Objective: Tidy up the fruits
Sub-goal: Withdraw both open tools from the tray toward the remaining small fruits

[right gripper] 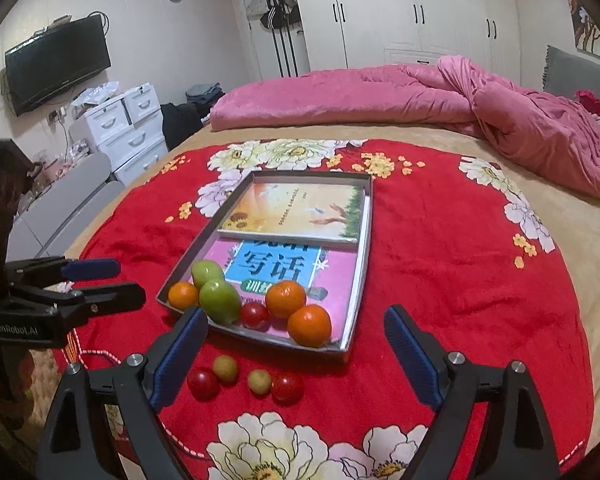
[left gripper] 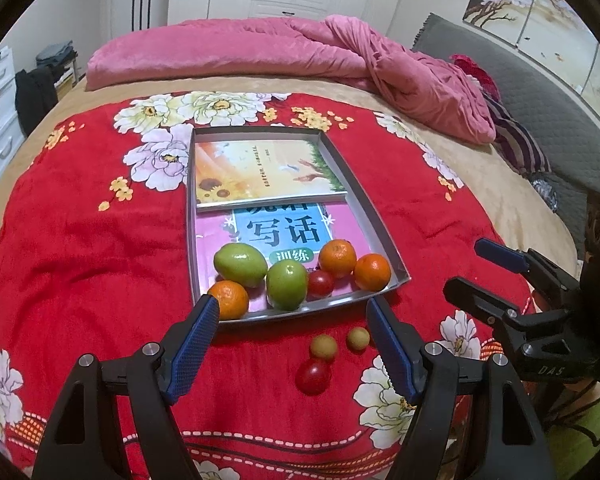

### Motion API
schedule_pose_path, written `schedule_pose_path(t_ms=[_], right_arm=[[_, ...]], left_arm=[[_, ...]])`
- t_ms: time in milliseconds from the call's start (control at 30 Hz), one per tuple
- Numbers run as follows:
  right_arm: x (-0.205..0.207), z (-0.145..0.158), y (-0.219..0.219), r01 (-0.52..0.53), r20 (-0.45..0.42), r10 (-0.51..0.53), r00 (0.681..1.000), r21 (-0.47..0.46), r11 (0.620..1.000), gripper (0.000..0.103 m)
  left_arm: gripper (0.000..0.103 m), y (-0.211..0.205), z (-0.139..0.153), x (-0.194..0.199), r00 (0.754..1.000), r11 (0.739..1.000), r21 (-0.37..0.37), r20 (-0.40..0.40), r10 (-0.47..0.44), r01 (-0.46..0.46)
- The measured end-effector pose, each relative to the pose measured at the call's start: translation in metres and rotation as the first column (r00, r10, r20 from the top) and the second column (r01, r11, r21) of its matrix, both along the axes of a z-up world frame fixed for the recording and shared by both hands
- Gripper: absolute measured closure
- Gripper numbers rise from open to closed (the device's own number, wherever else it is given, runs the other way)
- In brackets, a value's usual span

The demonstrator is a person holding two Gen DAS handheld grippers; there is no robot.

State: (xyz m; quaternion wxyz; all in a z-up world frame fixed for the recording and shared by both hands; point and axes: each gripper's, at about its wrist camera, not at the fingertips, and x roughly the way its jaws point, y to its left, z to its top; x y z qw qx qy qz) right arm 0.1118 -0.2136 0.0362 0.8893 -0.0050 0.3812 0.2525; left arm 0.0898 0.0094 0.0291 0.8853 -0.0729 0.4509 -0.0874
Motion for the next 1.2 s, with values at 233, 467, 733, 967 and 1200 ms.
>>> schedule_pose_path(t_ms=[233, 467, 733, 967, 1200], right_arm=[[-0.007, -0.009, -0.001, -0.014, -0.018, 0.014, 1.0, -0.029, 0.999, 0.013], [-0.009, -0.017, 0.001, -0.028, -0.037, 0.026, 0.999, -0.057, 0.998, 0.013], [-0.01, -0.029, -0.002, -0.025, -0.073, 0.02, 0.997, -0.071, 0.997, 0.013], [-0.012, -0.038, -0.002, -0.028, -0.094, 0.019, 0.995, -0.101, 0.995, 0.013], [-0.012, -0.053, 0.0, -0.034, -0.106, 0.017, 0.994, -0.158, 0.987, 0.013]], left_arm=[[0.026, -0.003, -0.002, -0.003, 1.0, 1.0, 0.006, -0.006, -0.012, 0.012], [0.026, -0.004, -0.004, -0.004, 1.0, 1.0, 0.01, -0.015, -0.019, 0.019], [0.026, -0.008, -0.011, -0.007, 0.999, 0.999, 0.017, -0.033, -0.03, 0.031], [0.026, -0.007, -0.022, -0.008, 0.998, 0.999, 0.022, -0.061, -0.035, 0.036], [0.026, -0.009, -0.044, -0.012, 0.992, 0.999, 0.021, -0.118, -0.041, 0.043]])
